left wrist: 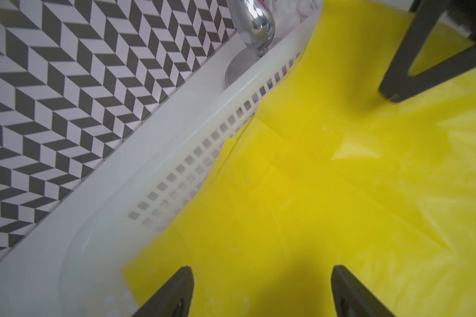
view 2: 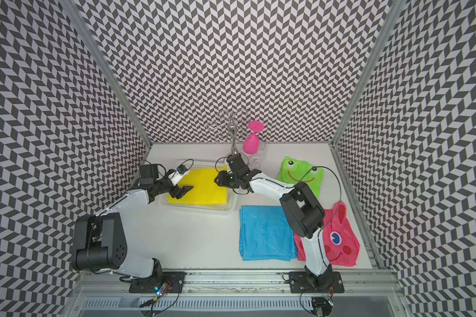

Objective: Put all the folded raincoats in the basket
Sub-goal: Place the raincoat in the basket.

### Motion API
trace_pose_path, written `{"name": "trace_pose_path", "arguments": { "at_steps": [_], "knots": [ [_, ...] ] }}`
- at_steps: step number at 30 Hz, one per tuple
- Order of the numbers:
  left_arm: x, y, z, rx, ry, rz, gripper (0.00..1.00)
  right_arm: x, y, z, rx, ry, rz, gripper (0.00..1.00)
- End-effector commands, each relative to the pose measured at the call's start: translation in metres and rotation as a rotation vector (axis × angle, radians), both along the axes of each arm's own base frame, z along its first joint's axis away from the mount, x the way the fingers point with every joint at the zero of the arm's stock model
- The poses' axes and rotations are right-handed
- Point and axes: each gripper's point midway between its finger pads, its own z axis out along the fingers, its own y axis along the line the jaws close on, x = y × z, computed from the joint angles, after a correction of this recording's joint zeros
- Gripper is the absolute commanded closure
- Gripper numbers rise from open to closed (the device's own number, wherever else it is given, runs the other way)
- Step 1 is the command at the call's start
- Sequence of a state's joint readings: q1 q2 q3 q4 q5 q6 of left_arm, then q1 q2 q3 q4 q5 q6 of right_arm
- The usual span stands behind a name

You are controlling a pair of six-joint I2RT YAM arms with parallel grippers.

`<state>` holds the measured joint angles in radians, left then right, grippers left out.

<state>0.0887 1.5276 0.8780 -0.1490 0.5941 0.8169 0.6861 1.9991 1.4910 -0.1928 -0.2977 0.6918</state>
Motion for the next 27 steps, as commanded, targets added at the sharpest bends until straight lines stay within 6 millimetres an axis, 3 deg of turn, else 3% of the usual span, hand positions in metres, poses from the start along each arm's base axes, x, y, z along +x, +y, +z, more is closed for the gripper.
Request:
{"name": "trace_pose_path", "arguments": {
  "at_steps": [1,8,11,15,18,27],
  "knots": [
    [0.018,0.008,0.007,-0.003,-0.014,0.064,0.19,0.003,-0.012,0.047,-0.025,-0.154,-0.039,0.58],
    [0.012,0.000,-0.008,-0.014,0.035,0.067,0.18,-0.008,-0.027,0.076,-0.153,-0.287,-0.073,0.70],
    [0.009,0.003,-0.010,-0.012,0.045,0.097,0.17,-0.016,-0.010,0.086,-0.168,-0.355,-0.041,0.70],
    [0.009,0.017,-0.011,0.000,0.058,0.172,0.14,-0.030,0.035,0.085,-0.111,-0.386,0.068,0.69],
    [0.004,0.022,-0.010,-0.033,0.076,0.184,0.13,-0.022,0.050,0.069,-0.074,-0.343,0.085,0.71],
    [-0.002,0.021,-0.037,-0.129,0.185,0.231,0.13,0.013,0.060,-0.002,-0.107,-0.293,0.053,0.83]
  ]
}}
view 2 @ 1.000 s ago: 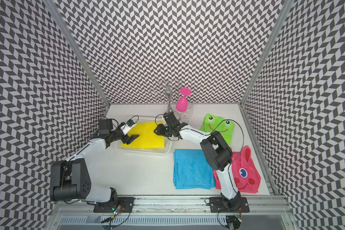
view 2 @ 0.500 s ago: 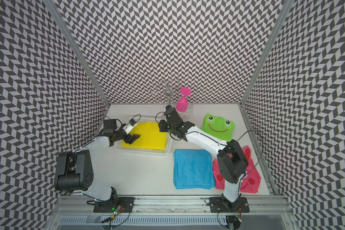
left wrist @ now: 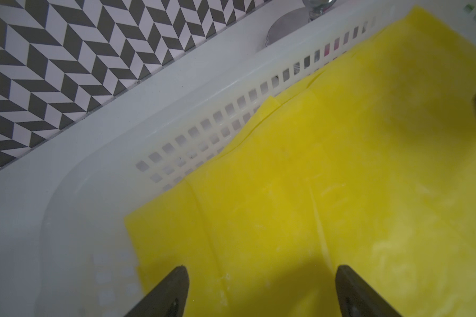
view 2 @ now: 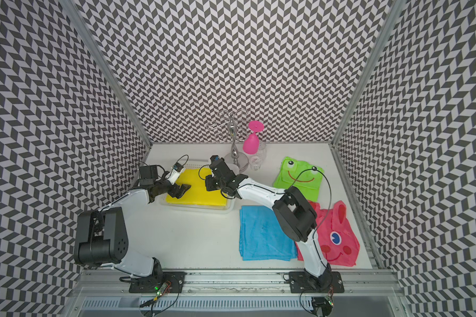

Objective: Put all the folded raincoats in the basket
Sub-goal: Place the raincoat in the basket.

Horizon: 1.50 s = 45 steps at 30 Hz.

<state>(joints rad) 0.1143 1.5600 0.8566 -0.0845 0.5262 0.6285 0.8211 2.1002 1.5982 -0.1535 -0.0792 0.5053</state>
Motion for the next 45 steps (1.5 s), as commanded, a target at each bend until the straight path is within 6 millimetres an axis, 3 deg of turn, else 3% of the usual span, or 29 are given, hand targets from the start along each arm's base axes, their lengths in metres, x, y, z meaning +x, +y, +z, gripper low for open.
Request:
{"name": "trace_pose_path", "arguments": {
  "at_steps": [1,6,9,11,15,18,20,22,25,32,37,45],
  "knots": [
    [-0.010,0.002,-0.024,-0.065,0.110,0.058,0.13,0.022,0.006,-0.003,0.034,-0.034,-0.036,0.83],
    [-0.005,0.013,-0.033,-0.040,0.160,0.127,0.14,0.043,-0.024,-0.045,-0.106,-0.020,-0.194,0.84],
    [-0.004,0.008,-0.015,-0.087,0.190,0.116,0.14,0.040,-0.024,-0.050,-0.125,-0.005,-0.176,0.84],
    [-0.002,-0.003,0.010,-0.144,0.161,0.071,0.14,0.036,-0.016,-0.035,-0.079,-0.004,-0.138,0.84],
    [0.013,-0.020,0.061,-0.278,0.077,0.024,0.15,0.032,-0.002,0.020,0.073,-0.052,-0.090,0.82],
    [0.020,-0.032,0.070,-0.346,0.051,-0.014,0.27,0.036,0.004,0.053,0.186,-0.103,-0.072,0.82],
    [0.021,-0.041,0.063,-0.346,0.045,-0.047,0.31,0.041,0.008,0.061,0.236,-0.126,-0.069,0.82],
    [0.026,-0.045,0.048,-0.342,0.060,-0.043,0.35,0.051,0.011,0.057,0.253,-0.114,-0.067,0.83],
    [0.033,-0.047,0.026,-0.323,0.113,-0.016,0.42,0.060,0.017,0.042,0.256,-0.090,-0.049,0.83],
    [0.048,-0.034,-0.018,-0.269,0.178,0.140,0.44,0.072,0.018,-0.002,0.201,-0.073,-0.085,0.84],
    [0.045,-0.028,-0.045,-0.279,0.267,0.225,0.45,0.076,0.003,-0.041,0.088,-0.046,-0.146,0.86],
    [0.027,-0.007,-0.086,-0.232,0.352,0.321,0.44,0.072,-0.035,-0.077,-0.083,-0.027,-0.257,0.87]
  ]
}}
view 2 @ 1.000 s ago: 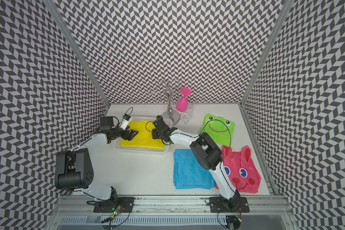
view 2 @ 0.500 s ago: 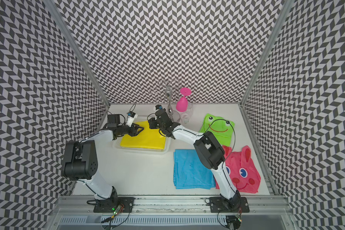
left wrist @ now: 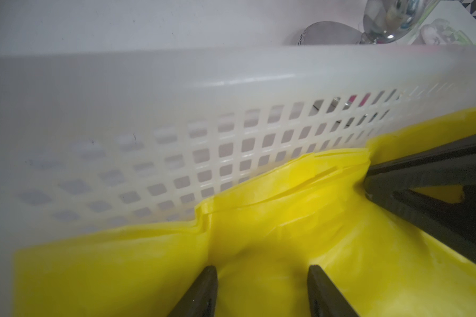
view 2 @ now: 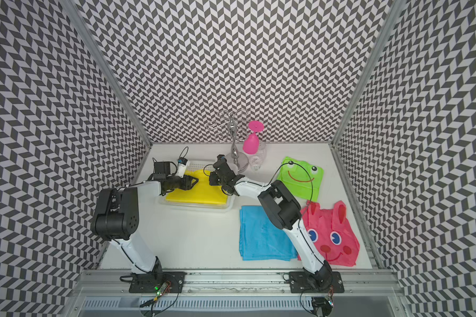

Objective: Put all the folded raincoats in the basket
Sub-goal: Place the raincoat in the basket.

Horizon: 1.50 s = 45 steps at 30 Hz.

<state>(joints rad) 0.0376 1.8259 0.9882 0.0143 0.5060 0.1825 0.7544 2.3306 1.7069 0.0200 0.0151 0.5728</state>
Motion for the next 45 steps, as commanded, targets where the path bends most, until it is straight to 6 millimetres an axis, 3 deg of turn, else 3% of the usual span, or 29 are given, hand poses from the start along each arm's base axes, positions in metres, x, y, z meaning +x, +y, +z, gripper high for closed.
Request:
{"name": "trace_pose_path", "arguments": {
  "at_steps": [1,5,8,13,18,23,28,33,36,40,42,45],
  "knots": [
    [-0.020,0.020,-0.047,0.037,0.151,0.079,0.44,-0.003,-0.030,-0.023,-0.123,0.023,-0.079,0.86],
    [-0.029,0.021,-0.054,0.057,0.166,0.062,0.43,-0.004,-0.033,-0.023,-0.138,0.032,-0.079,0.86],
    [-0.029,0.016,-0.036,0.050,0.132,0.026,0.41,-0.006,-0.022,0.001,-0.084,0.011,-0.036,0.86],
    [-0.018,0.013,0.030,0.068,-0.008,-0.027,0.35,-0.015,-0.011,0.067,0.026,-0.046,0.026,0.79],
    [-0.016,0.008,0.099,0.094,-0.138,-0.088,0.32,-0.030,-0.021,0.135,0.089,-0.140,0.063,0.73],
    [-0.034,-0.013,0.134,0.068,-0.211,-0.214,0.31,-0.049,-0.048,0.173,0.069,-0.190,0.076,0.62],
    [-0.064,-0.047,0.140,0.078,-0.282,-0.359,0.28,-0.078,-0.091,0.166,-0.085,-0.185,0.069,0.49],
    [-0.108,-0.102,0.135,0.055,-0.318,-0.571,0.26,-0.119,-0.141,0.140,-0.236,-0.199,0.092,0.29],
    [-0.137,-0.134,0.124,0.024,-0.347,-0.676,0.26,-0.136,-0.181,0.113,-0.312,-0.121,-0.022,0.00],
    [-0.167,-0.171,0.105,0.113,-0.408,-0.801,0.25,-0.158,-0.224,0.081,-0.351,-0.003,-0.161,0.00],
    [-0.171,-0.180,0.093,0.196,-0.455,-0.831,0.25,-0.170,-0.252,0.059,-0.356,0.076,-0.270,0.00],
    [-0.162,-0.184,0.080,0.306,-0.511,-0.832,0.24,-0.182,-0.282,0.034,-0.323,0.192,-0.362,0.00]
  ]
}}
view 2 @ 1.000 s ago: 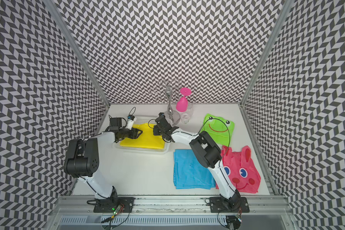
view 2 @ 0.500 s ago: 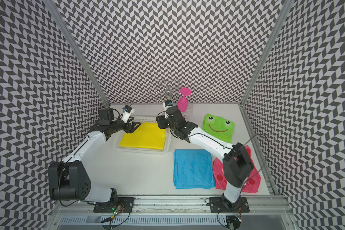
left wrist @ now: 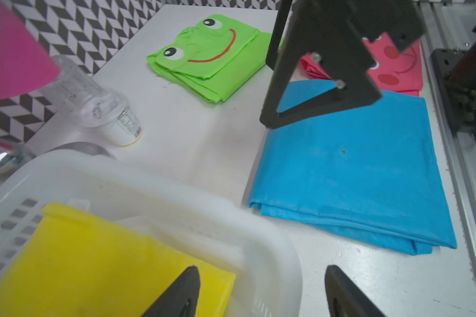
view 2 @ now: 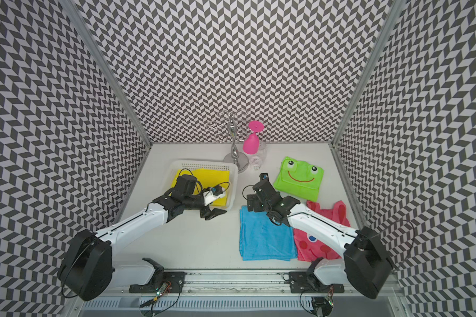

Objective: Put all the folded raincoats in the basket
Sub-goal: Place the raincoat in the basket, then pick up the raincoat from the center of the board.

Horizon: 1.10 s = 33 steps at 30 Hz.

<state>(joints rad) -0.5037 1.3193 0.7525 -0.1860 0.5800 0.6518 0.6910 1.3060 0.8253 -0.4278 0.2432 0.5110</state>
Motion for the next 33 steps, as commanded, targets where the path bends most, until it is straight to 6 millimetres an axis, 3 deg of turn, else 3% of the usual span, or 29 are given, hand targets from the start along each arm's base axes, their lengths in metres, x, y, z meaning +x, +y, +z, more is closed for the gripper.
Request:
{"name": "trace_pose_path", "arguments": {
  "at_steps": [1,6,10,12,19,26,29,33],
  "knots": [
    [0.030,0.001,0.000,0.079,-0.206,0.044,0.24,-0.008,-0.042,-0.019,0.043,0.075,-0.217,0.00],
    [0.026,0.000,-0.023,0.102,-0.123,0.029,0.30,-0.004,-0.080,-0.039,0.157,0.112,-0.313,0.04],
    [0.027,0.016,-0.049,0.171,-0.088,0.097,0.28,-0.002,-0.083,-0.056,0.202,0.162,-0.275,0.06],
    [0.037,0.028,-0.050,0.177,-0.073,0.170,0.29,-0.002,-0.077,-0.064,0.194,0.207,-0.224,0.06],
    [0.078,0.082,-0.023,0.040,-0.002,0.446,0.41,-0.005,-0.042,-0.082,0.261,0.295,-0.060,0.08],
    [0.075,0.104,-0.001,-0.010,-0.075,0.505,0.38,0.008,0.005,-0.077,0.369,0.299,0.005,0.16],
    [0.069,0.098,0.008,-0.003,-0.064,0.444,0.35,0.018,0.011,-0.068,0.430,0.278,-0.039,0.18],
    [0.039,0.064,0.025,-0.001,-0.054,0.240,0.30,0.026,-0.004,-0.054,0.349,0.230,-0.086,0.17]
  ]
}}
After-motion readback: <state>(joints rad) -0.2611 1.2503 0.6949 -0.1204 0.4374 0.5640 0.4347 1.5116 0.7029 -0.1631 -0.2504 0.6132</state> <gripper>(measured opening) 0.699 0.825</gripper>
